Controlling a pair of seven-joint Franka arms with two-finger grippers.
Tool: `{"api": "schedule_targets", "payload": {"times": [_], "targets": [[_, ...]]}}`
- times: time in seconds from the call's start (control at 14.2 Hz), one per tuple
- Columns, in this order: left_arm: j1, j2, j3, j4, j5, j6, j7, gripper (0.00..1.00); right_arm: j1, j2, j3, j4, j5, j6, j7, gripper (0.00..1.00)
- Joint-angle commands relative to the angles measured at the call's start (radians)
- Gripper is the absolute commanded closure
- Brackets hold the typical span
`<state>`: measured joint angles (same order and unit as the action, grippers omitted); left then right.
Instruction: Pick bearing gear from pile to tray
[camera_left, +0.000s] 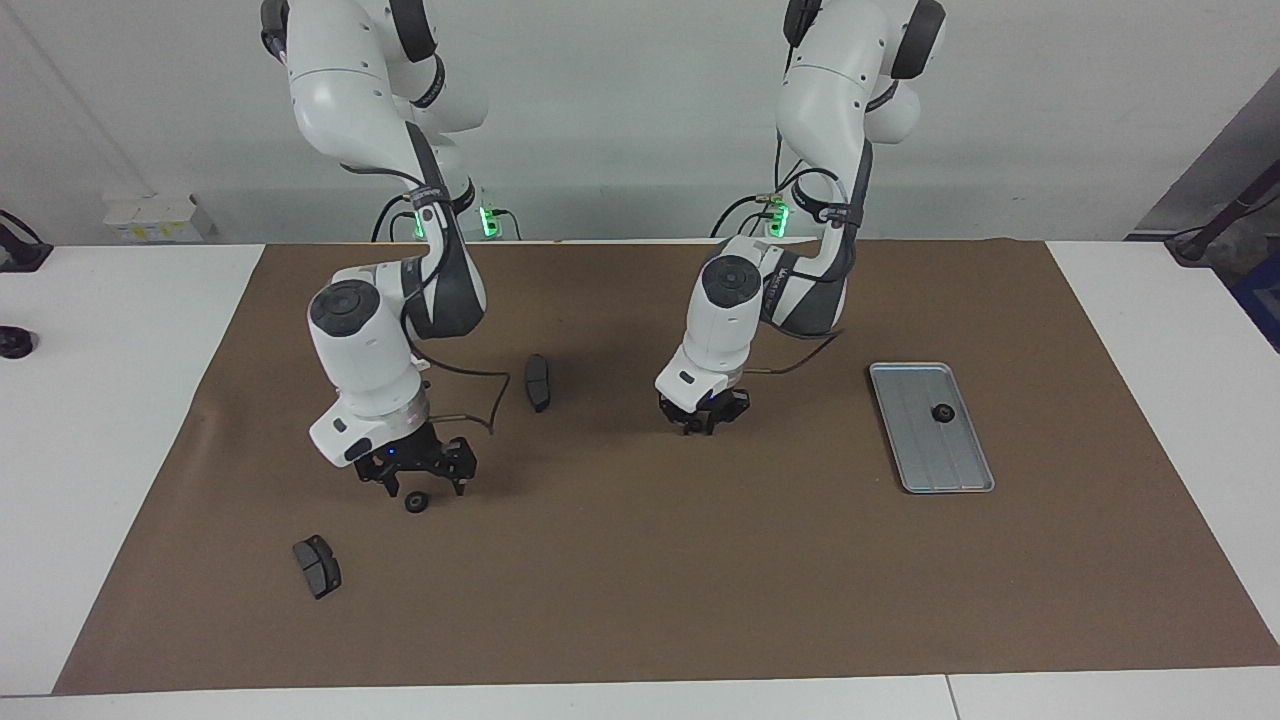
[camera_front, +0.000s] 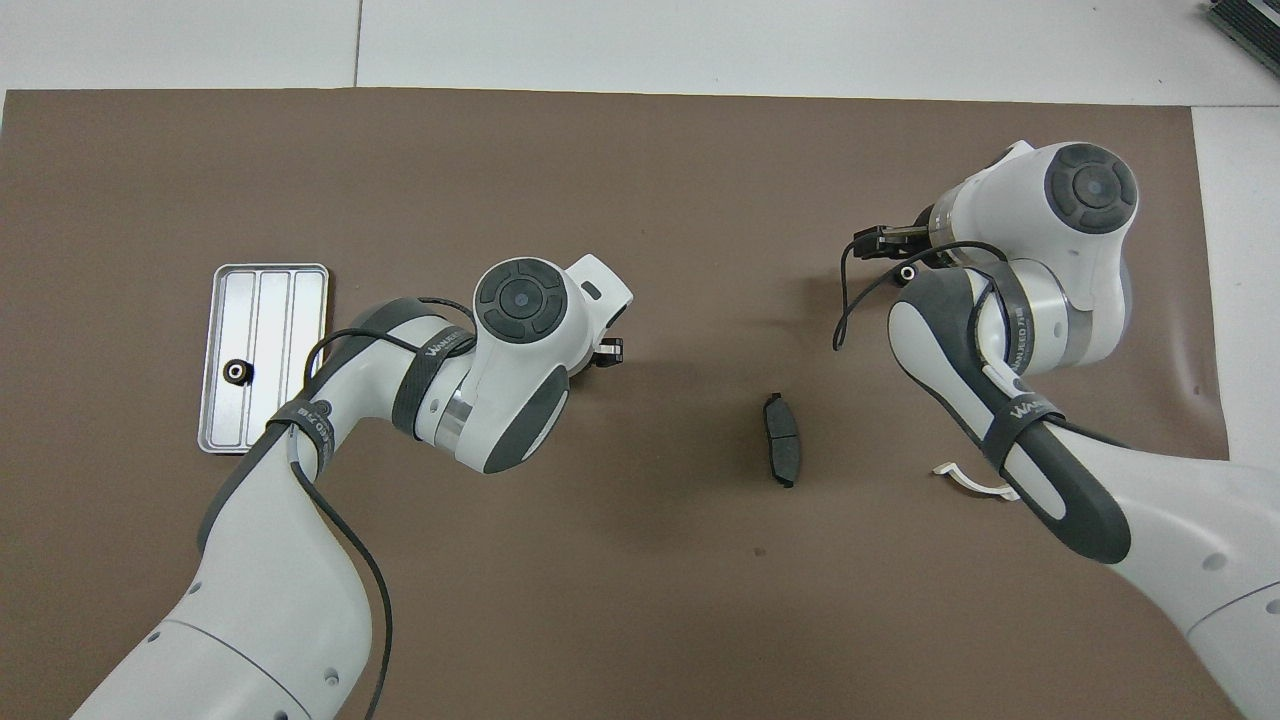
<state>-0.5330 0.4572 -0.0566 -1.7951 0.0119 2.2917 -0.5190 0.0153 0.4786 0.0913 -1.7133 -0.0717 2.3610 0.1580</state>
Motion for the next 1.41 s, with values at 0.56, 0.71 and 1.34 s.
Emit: {"api": "schedule_targets", "payload": {"times": [0.56, 0.71, 1.34], "targets": [[0.103, 0.023, 0.023, 0.189, 0.008, -0.159, -0.001, 1.0, -0.032, 0.063, 0.013, 0.012, 0.018, -0.005, -0.045, 0.07], [0.169, 0.028, 0.023, 0.207, 0.016, -0.163, 0.005, 1.0, -0.032, 0.061, 0.013, 0.007, 0.018, -0.003, -0.045, 0.31], [0.551, -0.04, 0.02, 0.062, 0.002, -0.138, 0.524, 1.0, -0.015, -0.034, 0.016, 0.007, 0.02, -0.065, -0.011, 1.0]]}}
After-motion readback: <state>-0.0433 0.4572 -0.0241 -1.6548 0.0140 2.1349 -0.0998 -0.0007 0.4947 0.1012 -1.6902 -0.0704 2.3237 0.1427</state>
